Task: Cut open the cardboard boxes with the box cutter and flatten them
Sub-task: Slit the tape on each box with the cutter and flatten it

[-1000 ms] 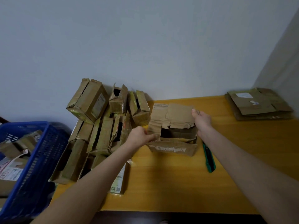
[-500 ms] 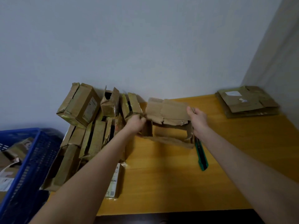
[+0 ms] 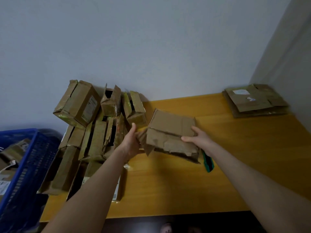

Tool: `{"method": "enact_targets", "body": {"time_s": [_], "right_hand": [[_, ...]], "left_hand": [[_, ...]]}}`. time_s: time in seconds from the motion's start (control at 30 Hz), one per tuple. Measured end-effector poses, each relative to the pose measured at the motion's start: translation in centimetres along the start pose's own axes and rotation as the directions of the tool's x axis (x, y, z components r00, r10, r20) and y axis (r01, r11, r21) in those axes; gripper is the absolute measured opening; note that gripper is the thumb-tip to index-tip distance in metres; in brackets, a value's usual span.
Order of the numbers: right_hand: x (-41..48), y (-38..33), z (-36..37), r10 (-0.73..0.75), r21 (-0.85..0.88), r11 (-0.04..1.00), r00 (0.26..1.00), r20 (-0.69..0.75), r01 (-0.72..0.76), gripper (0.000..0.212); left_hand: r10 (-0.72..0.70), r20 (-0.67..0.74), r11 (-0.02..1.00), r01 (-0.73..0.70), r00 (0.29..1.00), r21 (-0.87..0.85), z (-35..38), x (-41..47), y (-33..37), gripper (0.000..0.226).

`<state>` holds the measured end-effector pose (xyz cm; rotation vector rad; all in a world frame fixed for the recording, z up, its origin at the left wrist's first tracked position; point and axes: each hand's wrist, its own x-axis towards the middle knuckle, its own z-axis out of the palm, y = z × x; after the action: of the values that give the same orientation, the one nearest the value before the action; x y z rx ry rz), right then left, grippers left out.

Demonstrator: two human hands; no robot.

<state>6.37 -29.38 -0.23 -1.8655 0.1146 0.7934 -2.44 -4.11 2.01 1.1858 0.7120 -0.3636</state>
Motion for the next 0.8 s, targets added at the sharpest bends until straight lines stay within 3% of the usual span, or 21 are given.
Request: {"method": "enact_targets", "body": {"time_s": [0.13, 0.27, 0.37, 0.47, 0.57, 0.67, 0.8], "right_hand": [[0.8, 2.2, 2.1, -0.04, -0.403, 0.914, 0.999, 0.004, 0.039, 0.101], [0.8, 4.0, 3.9, -0.088, -0.714, 0.693, 0.995, 0.051, 0.098, 0.099], [1.1, 5.0, 4.9, -0.111, -0.834, 0.526, 0.986, 0.126, 0.166, 0.086], [2.1, 5.1, 5.9, -0.141, -0.873, 0.433, 0.973, 0.181, 0.225, 0.085], [3.6, 5.5, 6.9, -0.13, -0.897, 0.367, 0.968, 0.213, 0.246, 0.088], [4.9, 7.1, 7.8, -0.073, -0.916, 0.318, 0.97, 0.233, 0.244, 0.082], [6.0, 9.7, 9.2, -0.144, -0.921, 0.321, 0.973, 0.181, 0.219, 0.091]], "left_hand": [[-0.068, -0.006, 0.95, 0.066, 0.998, 0.306, -0.3, 0.1, -0.6, 0.077], [0.019, -0.232, 0.802, 0.124, 0.973, 0.585, 1.2, 1.7, -3.3, 0.061], [-0.007, -0.275, 0.718, 0.196, 0.961, 0.668, 1.0, 3.1, -6.2, 0.051], [-0.021, -0.317, 0.571, 0.272, 0.948, 0.775, 0.9, 3.9, -7.7, 0.051], [0.165, -0.37, 0.409, 0.278, 0.914, 0.869, 1.6, 4.5, -8.1, 0.061], [0.447, -0.189, 0.212, 0.101, 0.875, 0.972, 2.4, 6.1, -8.4, 0.064], [0.418, 0.068, -0.022, -0.065, 0.906, 0.998, 3.3, 9.6, -9.1, 0.064]]}}
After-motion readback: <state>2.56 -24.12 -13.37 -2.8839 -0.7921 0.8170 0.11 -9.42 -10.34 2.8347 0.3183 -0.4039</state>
